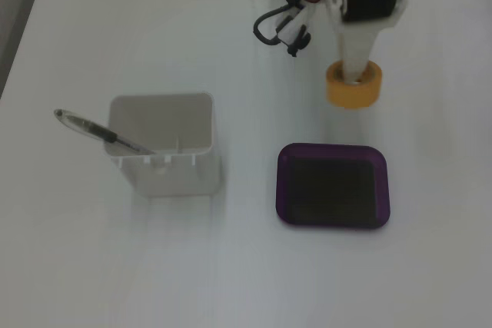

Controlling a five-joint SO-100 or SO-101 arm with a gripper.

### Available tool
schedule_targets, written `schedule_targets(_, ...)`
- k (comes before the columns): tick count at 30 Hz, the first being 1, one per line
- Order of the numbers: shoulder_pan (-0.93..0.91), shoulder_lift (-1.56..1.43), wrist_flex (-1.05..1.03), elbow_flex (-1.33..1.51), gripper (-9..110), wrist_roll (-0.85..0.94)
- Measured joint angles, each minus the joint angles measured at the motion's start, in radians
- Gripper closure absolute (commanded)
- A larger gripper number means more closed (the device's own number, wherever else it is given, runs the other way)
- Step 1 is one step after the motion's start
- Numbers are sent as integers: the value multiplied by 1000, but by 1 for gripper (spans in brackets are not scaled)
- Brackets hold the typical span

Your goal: Remove the yellow tape from the box.

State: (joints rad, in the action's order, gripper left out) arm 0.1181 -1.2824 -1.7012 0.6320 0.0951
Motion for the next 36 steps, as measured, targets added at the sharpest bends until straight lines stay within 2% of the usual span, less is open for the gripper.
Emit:
schedule_targets(3, -41, -115, 18, 236, 102, -2)
schedule_targets(7, -64, -288, 141, 569, 102, -2)
schedule_targets(14, -66, -537, 525, 1186, 102, -2)
schedule_targets(18, -66, -563, 726, 1413, 102, -2)
schedule_targets(22, -67, -543, 851, 1491, 102, -2)
schedule_targets(26, -67, -474, 888, 1491, 100, -2)
schedule_targets(31, -69, -465, 888, 1488, 90, -2)
schedule_targets(36, -69, -499, 776, 1447, 83, -2)
